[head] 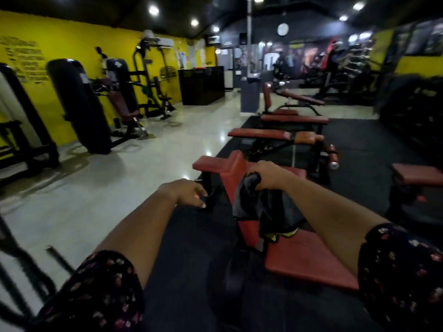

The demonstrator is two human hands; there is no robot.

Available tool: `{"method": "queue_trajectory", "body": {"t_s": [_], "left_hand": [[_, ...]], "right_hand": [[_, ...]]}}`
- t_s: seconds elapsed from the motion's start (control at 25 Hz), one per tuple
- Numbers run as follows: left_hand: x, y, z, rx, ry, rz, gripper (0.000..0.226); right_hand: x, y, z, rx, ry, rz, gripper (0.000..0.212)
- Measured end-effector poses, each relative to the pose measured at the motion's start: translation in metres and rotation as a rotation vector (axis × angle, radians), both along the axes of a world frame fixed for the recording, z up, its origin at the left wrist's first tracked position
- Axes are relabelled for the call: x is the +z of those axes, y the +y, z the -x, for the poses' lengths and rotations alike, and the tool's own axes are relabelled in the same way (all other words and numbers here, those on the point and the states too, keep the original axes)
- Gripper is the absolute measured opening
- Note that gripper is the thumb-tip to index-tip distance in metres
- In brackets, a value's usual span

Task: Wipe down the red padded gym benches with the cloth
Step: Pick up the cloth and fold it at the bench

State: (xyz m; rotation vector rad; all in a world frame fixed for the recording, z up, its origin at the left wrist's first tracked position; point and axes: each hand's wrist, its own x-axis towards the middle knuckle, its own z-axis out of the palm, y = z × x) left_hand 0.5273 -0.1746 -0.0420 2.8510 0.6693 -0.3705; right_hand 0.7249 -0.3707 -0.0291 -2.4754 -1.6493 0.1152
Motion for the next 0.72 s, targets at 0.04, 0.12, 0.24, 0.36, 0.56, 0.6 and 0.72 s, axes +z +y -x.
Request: {"method": "queue_trajectory", "body": {"t_s": [0.04,0.12,0.24,0.36,0.56,0.6,0.72], "left_hand": [[-0.003,-0.019,-0.019,-0.043,-0.001,0.01,0.05],[-0.008,-0.052,-0.051,-0.108,0.012,0.034,0.049],[-0.017,-0.089,-0.096,-0.188,0.038,0.044,0.051],[-0.023,-0.109,-0.134,-0.263,0.061,0.033,0.051],[-0.042,-0.126,-0.202,-0.391,0.107,0.026,0.053],[-0.049,-0.126,-0.216,-0.406,0.115,0.026,0.054],[-0.071,-0.122,-0.254,-0.44,0.144,0.063,0.055]], "right_hand": [[-0.003,-0.023,-0.012,-0.036,-0.013,0.037,0.039],[-0.008,-0.065,-0.036,-0.104,-0.021,0.091,0.041],[-0.016,-0.119,-0.066,-0.222,-0.02,0.137,0.044],[-0.024,-0.157,-0.087,-0.312,0.014,0.126,0.048],[-0.05,-0.185,-0.129,-0.408,0.075,0.111,0.048],[-0.054,-0.185,-0.138,-0.415,0.082,0.111,0.049],[-0.061,-0.176,-0.165,-0.409,0.092,0.107,0.05]]}}
